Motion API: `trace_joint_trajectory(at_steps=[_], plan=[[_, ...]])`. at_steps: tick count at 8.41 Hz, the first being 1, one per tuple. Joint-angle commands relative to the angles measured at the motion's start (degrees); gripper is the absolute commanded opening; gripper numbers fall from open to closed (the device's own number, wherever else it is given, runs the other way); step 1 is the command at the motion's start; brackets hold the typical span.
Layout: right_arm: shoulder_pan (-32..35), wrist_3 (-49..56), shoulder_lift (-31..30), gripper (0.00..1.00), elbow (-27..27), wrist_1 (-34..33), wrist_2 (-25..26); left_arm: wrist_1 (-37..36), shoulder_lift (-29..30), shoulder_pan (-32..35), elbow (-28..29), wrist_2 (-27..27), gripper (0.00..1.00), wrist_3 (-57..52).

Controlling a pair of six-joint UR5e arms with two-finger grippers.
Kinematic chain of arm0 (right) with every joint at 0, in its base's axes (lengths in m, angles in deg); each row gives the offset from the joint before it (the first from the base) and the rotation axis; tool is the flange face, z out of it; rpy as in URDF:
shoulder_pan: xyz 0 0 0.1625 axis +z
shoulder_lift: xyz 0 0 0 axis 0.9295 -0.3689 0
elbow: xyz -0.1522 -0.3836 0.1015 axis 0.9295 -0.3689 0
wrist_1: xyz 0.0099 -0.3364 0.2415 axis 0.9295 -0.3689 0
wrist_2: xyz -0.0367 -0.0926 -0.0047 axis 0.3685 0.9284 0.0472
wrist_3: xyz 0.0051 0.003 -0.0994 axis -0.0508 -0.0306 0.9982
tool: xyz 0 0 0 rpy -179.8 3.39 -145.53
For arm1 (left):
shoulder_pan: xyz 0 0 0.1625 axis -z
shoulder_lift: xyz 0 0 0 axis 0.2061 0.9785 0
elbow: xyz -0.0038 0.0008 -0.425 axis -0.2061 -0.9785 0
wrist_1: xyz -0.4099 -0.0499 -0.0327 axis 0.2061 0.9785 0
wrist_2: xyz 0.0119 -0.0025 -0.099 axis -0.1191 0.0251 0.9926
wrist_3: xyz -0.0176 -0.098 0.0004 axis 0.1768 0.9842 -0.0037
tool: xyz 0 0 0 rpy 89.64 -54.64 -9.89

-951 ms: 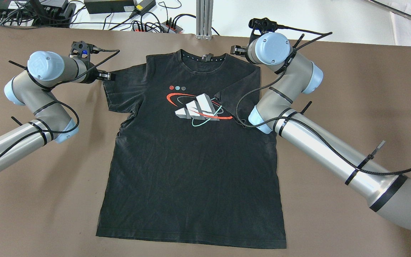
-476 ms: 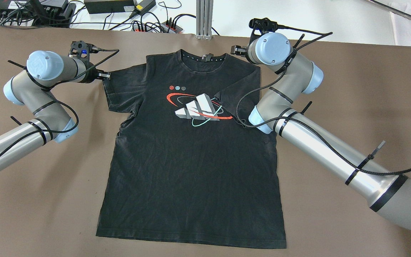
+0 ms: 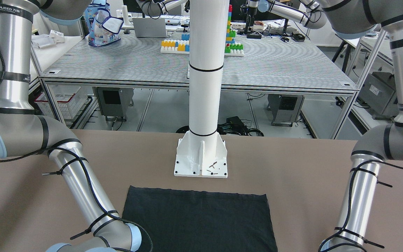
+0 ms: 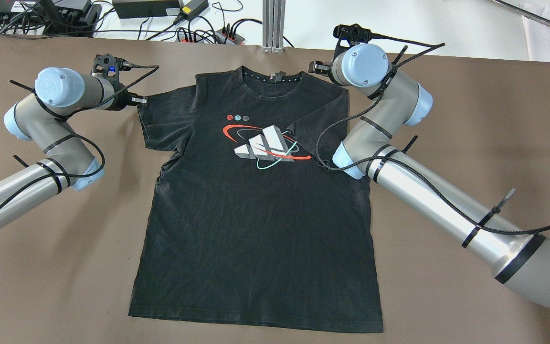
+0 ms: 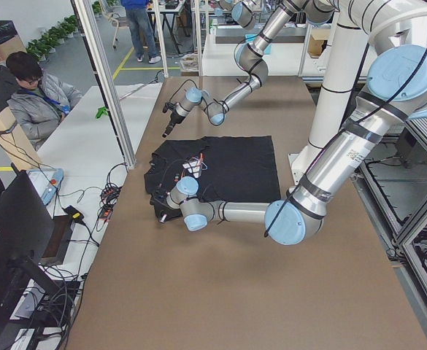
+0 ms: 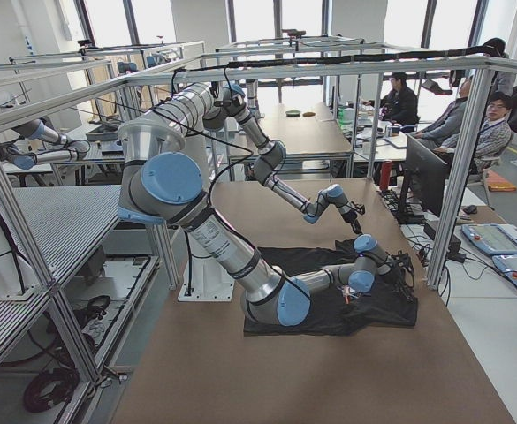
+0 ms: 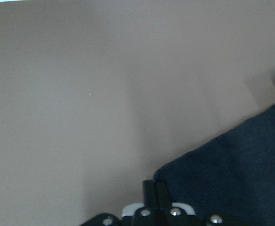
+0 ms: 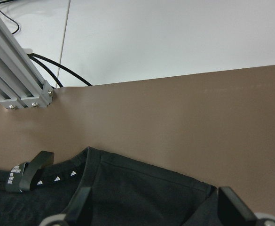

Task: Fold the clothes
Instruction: 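Move the left gripper to the shoulder nearest it and grasp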

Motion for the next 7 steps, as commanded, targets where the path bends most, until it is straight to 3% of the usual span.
trace_joint_trajectory(at_steps=[1, 3, 5, 7], plan=[[0.00, 0.00, 0.00, 0.94, 0.00, 0.00, 0.00, -5.65, 2.07, 0.56, -3.67, 1.33, 0.00, 1.30], [0.00, 0.00, -0.09, 0.94, 0.26, 0.00, 0.00, -15.05, 2.16, 0.30, -11.94, 2.31, 0.00, 4.45], [0.00, 0.00, -0.79, 0.94, 1.05, 0.00, 0.00, -15.44, 3.90, -4.07, -12.85, -0.05, 0.00, 13.39], [0.00, 0.00, -1.14, 0.94, 1.23, 0.00, 0.00, -21.28, 8.72, -9.09, -12.58, -7.08, 0.00, 18.33]])
